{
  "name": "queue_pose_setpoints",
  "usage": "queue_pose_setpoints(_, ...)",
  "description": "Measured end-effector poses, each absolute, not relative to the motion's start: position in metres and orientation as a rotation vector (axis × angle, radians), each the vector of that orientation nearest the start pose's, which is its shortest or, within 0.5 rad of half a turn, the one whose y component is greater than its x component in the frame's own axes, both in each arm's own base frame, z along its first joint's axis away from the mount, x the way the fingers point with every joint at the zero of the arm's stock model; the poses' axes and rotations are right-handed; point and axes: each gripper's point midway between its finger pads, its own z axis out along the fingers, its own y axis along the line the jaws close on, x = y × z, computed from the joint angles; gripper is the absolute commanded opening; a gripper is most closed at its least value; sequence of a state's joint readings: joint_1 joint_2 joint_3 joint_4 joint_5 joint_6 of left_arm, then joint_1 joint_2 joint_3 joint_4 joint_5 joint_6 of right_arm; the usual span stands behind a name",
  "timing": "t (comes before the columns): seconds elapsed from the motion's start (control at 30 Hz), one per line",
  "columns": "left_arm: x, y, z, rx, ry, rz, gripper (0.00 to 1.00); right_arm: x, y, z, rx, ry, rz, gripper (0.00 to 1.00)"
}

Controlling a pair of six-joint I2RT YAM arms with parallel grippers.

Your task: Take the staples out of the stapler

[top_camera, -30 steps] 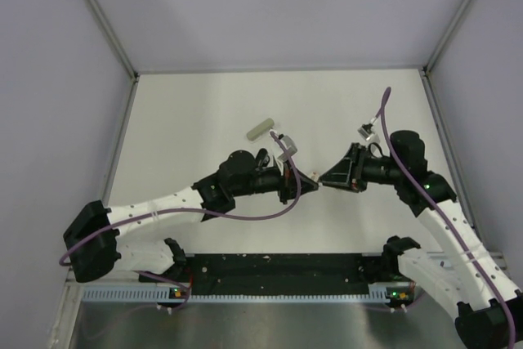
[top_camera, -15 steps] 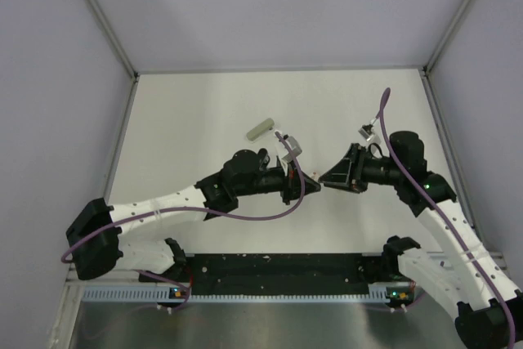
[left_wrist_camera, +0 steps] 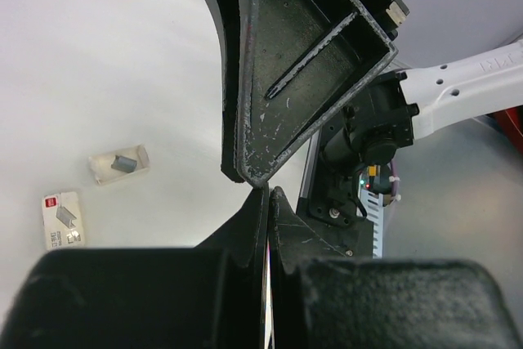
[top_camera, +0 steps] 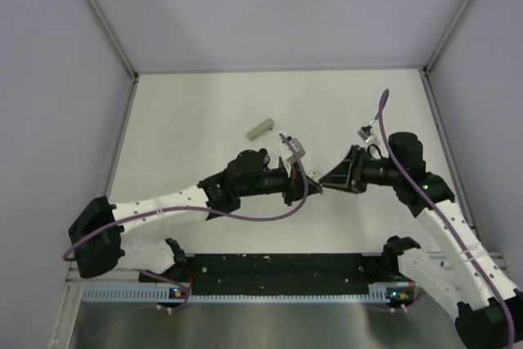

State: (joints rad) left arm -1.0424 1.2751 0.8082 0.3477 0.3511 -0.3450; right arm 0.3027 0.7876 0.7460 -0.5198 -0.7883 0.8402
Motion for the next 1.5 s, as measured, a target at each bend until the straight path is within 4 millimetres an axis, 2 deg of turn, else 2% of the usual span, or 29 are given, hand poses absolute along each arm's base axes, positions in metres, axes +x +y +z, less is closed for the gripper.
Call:
queue_pose_setpoints(0.43,0.149,-0.396,0.227,0.91,1.692,-1.264,0.0,0.164,0.202,0.215,0.132,2.348,1.445,0.32)
queue_pose_setpoints(0.53,0.153,-0.396,0.221,0.896,1.716,-1.24,0.0,0.167,0.2,0.201,0.138,2.37,1.398,0.34)
queue_pose_setpoints(0.67,0.158,-0.389,0.218,0.854,1.727,-1.195,0.0,0.167,0.194,0.169,0.156,2.447,1.326,0.34)
queue_pose_setpoints(0.7,0.159,-0.385,0.216,0.842,1.739,-1.177,0.02,0.165,0.192,0.155,0.167,2.488,1.304,0.34)
queue_pose_setpoints(0.77,0.161,-0.376,0.214,0.819,1.758,-1.144,0.1,0.162,0.191,0.142,0.174,2.529,1.283,0.36)
queue_pose_setpoints(0.87,0.161,-0.356,0.217,0.765,1.764,-1.096,0.22,0.154,0.191,0.121,0.168,2.595,1.241,0.39)
queue_pose_setpoints(0.97,0.163,-0.335,0.224,0.693,1.763,-1.048,0.34,0.142,0.201,0.111,0.084,2.643,1.215,0.43)
queue_pose_setpoints(1.17,0.179,-0.275,0.229,0.389,1.841,-0.88,0.45,0.121,0.229,0.099,-0.124,2.697,1.193,0.5)
queue_pose_setpoints(1.3,0.188,-0.23,0.215,0.151,1.935,-0.727,0.55,0.11,0.248,0.09,-0.233,2.742,1.171,0.52)
queue_pose_setpoints(1.5,0.184,-0.177,0.195,-0.087,2.02,-0.589,0.57,0.104,0.284,0.085,-0.381,2.756,1.132,0.52)
